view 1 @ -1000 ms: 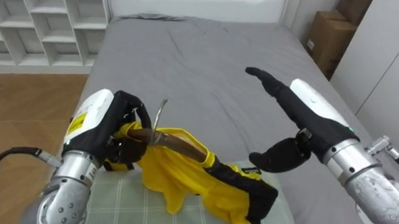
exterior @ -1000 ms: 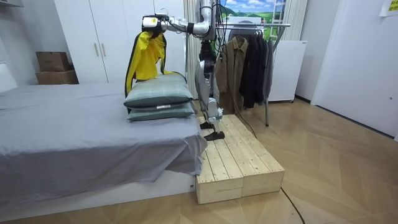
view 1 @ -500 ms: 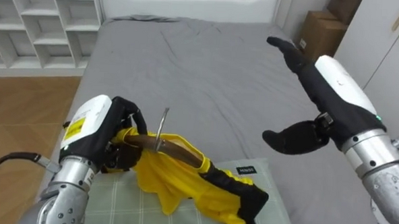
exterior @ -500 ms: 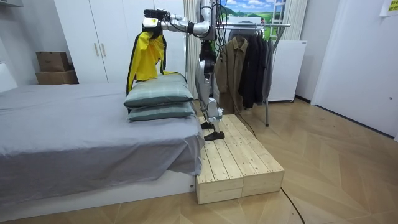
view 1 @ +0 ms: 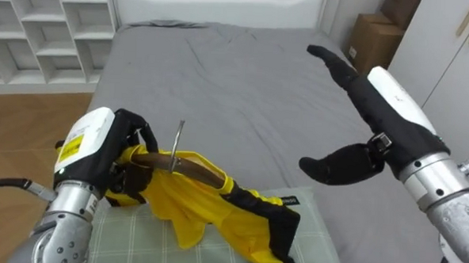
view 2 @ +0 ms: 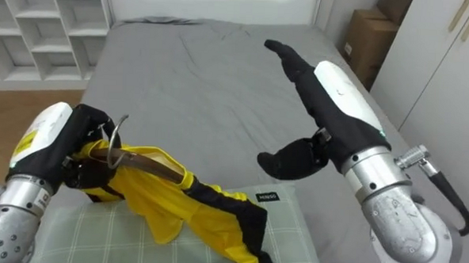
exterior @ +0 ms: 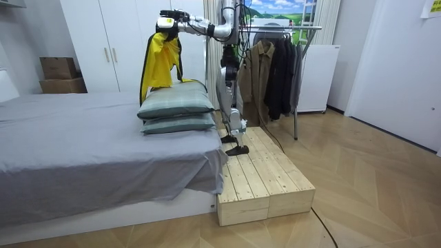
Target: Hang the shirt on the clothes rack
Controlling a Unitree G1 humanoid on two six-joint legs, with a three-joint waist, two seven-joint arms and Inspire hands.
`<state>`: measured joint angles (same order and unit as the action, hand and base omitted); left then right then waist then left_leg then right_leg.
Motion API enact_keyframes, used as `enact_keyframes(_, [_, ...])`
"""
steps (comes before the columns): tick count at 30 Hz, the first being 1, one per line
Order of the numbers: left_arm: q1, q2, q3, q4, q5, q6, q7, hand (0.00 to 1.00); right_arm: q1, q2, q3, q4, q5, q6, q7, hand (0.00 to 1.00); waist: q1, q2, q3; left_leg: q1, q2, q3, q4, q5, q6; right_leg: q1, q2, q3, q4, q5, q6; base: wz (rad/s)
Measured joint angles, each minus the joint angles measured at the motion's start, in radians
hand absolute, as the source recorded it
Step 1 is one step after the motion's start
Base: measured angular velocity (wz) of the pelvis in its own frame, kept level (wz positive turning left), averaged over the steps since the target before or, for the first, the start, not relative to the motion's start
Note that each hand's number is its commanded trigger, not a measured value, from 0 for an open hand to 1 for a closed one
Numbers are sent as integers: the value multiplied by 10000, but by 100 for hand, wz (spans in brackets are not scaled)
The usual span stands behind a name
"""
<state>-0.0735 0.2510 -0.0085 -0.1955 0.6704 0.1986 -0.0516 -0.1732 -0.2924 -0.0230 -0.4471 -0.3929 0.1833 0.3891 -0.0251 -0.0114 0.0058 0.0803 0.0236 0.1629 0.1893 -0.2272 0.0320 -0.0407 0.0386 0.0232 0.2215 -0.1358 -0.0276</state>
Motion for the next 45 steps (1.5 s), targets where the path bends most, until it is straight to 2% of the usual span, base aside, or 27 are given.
enact_keyframes(3, [-1,-103,49,-2,0,1,0,100,72,203,-1,12,65,11,160,0,-34,3,-1,-1,0,8,3,0,0,-9,6,11,8,0,-1,0])
enact_keyframes(9, [0,-457,46,-1,0,3,0,100,168,253,19,211,321,55,780,0,54,5,-1,11,-2,16,3,0,0,-22,8,17,46,1,-1,0])
enact_keyframes(16, [-3,-530,45,-2,191,3,-1,100,263,618,41,428,322,148,1392,0,47,1,-3,22,-1,42,0,0,0,-40,9,24,76,3,-3,0])
enact_keyframes(21, [-3,-633,39,-1,403,3,-1,100,355,661,485,427,399,158,1743,0,11,1,-2,27,1,60,-1,0,0,-32,6,29,65,24,-5,0])
enact_keyframes(28, [-3,-640,41,-1,418,5,1,100,357,947,501,429,400,158,1987,0,19,3,0,114,2,61,-20,0,0,61,5,22,8,46,-6,0])
enact_keyframes(37, [-46,-640,47,-19,537,5,38,100,360,982,512,589,286,170,1991,0,29,30,15,111,3,170,-19,0,0,38,5,55,8,86,5,0])
enact_keyframes(45, [-518,-645,72,-209,878,7,35,100,360,1009,510,622,20,280,2047,0,58,140,4,-4,2,188,-7,0,0,-56,4,70,2,130,20,0])
